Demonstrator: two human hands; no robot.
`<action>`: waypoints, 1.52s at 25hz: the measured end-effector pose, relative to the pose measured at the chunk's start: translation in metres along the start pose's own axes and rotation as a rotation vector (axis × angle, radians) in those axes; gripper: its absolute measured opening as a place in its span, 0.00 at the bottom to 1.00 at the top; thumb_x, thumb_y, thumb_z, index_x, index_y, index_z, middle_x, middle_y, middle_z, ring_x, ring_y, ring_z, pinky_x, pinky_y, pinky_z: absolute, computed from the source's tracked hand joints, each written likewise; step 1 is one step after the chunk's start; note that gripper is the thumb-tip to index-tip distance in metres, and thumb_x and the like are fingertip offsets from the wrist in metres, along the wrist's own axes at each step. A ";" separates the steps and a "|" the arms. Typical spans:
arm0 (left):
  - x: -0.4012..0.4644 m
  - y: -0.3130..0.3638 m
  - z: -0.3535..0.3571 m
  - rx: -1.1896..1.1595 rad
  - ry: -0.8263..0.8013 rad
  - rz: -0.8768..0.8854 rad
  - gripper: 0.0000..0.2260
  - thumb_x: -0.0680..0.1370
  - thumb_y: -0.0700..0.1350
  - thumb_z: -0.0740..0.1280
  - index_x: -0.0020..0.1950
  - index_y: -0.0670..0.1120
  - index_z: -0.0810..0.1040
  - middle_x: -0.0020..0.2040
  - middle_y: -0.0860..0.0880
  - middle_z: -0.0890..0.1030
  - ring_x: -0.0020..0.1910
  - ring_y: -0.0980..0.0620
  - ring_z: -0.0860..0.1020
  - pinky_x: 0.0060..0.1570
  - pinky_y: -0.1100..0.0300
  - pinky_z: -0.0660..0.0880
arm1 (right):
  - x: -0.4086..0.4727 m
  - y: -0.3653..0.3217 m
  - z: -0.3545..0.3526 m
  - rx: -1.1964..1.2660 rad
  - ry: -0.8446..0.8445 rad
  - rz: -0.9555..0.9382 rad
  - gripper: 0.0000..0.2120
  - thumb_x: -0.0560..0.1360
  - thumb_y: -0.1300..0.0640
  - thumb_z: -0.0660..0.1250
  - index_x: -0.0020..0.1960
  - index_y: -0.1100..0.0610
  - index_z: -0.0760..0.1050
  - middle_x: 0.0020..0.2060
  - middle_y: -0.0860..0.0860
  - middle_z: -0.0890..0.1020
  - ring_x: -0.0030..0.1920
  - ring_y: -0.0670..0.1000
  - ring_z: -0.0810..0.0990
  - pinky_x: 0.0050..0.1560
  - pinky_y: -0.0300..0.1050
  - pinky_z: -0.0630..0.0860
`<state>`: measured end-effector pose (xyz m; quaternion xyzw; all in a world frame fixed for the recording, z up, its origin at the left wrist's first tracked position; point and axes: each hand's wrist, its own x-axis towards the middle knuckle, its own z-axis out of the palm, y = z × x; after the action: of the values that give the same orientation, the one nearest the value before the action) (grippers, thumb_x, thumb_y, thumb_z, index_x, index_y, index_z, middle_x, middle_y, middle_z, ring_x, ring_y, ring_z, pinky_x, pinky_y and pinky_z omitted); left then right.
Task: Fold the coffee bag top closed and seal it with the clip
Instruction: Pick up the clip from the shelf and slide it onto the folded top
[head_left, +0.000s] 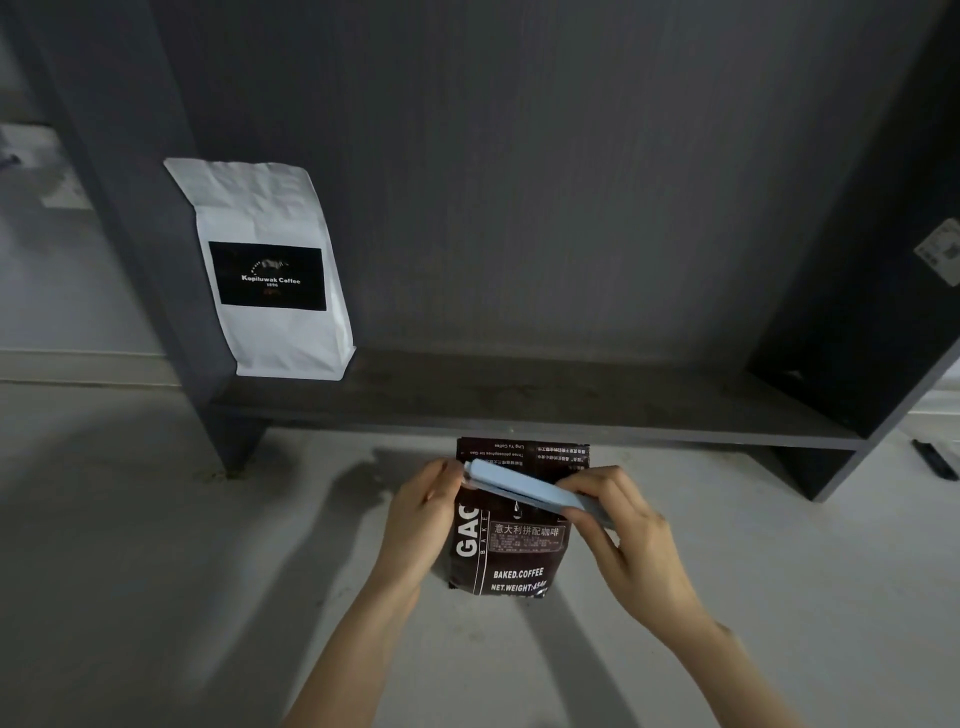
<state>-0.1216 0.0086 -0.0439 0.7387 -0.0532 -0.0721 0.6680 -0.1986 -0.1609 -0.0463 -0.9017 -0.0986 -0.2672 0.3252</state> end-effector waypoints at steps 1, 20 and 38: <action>0.000 -0.001 0.000 -0.005 0.009 -0.005 0.13 0.77 0.44 0.58 0.34 0.54 0.74 0.36 0.56 0.77 0.36 0.63 0.74 0.42 0.64 0.69 | 0.000 -0.002 -0.001 0.023 0.000 0.006 0.13 0.75 0.43 0.53 0.51 0.48 0.70 0.45 0.37 0.71 0.45 0.39 0.73 0.43 0.31 0.72; -0.001 -0.007 -0.004 -0.073 -0.099 0.199 0.13 0.75 0.37 0.62 0.48 0.56 0.73 0.53 0.52 0.79 0.47 0.68 0.77 0.45 0.79 0.71 | -0.011 0.000 -0.046 0.622 0.154 0.432 0.07 0.73 0.60 0.60 0.46 0.56 0.77 0.37 0.46 0.85 0.41 0.44 0.82 0.40 0.32 0.78; 0.002 -0.019 -0.011 -0.046 -0.136 0.264 0.20 0.74 0.34 0.63 0.53 0.60 0.70 0.55 0.58 0.76 0.51 0.69 0.76 0.49 0.74 0.74 | 0.027 0.011 -0.010 0.373 0.022 0.461 0.13 0.74 0.61 0.63 0.48 0.42 0.73 0.44 0.57 0.82 0.48 0.55 0.80 0.44 0.36 0.76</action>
<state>-0.1179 0.0213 -0.0621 0.7034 -0.1931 -0.0346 0.6832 -0.1762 -0.1759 -0.0306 -0.8219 0.0650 -0.1735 0.5386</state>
